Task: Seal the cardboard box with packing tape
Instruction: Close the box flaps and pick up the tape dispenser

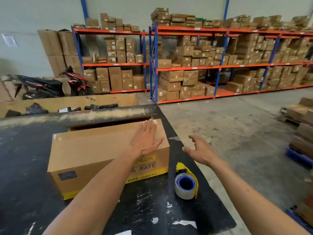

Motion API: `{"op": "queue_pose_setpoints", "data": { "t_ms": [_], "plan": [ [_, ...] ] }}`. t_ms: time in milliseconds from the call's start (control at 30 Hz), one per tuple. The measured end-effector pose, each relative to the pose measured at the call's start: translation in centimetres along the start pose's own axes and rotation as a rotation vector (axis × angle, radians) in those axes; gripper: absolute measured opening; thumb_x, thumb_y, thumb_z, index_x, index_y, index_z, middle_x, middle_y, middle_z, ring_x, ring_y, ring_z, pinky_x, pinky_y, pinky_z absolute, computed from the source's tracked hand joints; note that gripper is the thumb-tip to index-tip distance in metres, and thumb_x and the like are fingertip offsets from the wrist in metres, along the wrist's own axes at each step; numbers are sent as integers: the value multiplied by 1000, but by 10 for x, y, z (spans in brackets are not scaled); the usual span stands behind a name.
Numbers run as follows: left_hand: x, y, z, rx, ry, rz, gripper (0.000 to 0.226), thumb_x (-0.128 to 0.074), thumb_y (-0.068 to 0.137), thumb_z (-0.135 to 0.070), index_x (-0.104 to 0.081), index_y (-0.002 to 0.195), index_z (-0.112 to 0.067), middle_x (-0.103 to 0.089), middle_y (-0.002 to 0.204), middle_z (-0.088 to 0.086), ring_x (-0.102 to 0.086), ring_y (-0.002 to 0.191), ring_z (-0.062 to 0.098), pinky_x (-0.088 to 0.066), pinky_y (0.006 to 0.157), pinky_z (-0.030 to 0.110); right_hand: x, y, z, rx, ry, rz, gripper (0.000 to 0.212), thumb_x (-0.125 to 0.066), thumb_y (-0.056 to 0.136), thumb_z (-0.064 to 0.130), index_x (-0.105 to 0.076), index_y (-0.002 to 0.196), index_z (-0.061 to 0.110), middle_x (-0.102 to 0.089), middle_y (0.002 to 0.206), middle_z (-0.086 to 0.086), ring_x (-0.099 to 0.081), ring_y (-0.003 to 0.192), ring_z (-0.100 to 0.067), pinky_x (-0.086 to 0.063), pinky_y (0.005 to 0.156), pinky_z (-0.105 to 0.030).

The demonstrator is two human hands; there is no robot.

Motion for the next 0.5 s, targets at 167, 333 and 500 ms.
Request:
{"op": "queue_pose_setpoints", "data": {
  "t_ms": [167, 333, 500],
  "plan": [
    [-42, 2, 1, 48, 58, 171, 98, -13, 90, -76, 3, 156, -6, 14, 162, 20, 16, 149, 34, 6, 121, 51, -48, -14, -51, -187, -100, 172, 83, -71, 82, 42, -32, 151, 15, -42, 149, -14, -47, 132, -29, -43, 104, -36],
    [-67, 6, 2, 49, 119, 211, 99, -9, 87, -79, 2, 157, -9, 9, 163, 19, 9, 151, 34, 1, 121, 52, -88, -16, -82, -288, -182, 263, 77, -75, 76, 30, -42, 143, 11, -51, 138, -18, -52, 126, -34, -45, 97, -36],
    [-73, 12, 4, 56, 114, 245, 103, -14, 84, -82, -1, 158, -11, 1, 165, 16, 3, 152, 33, -3, 122, 50, -97, -10, -93, -291, -244, 274, 36, -62, 78, 16, -66, 113, 8, -69, 114, -16, -63, 106, -34, -50, 83, -35]
  ]
}}
Point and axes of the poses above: each hand's wrist, its own y-axis towards the middle knuckle, its own x-axis out of the back of the hand, z = x × y, the point moved 3 cm from there along y, towards the middle knuckle
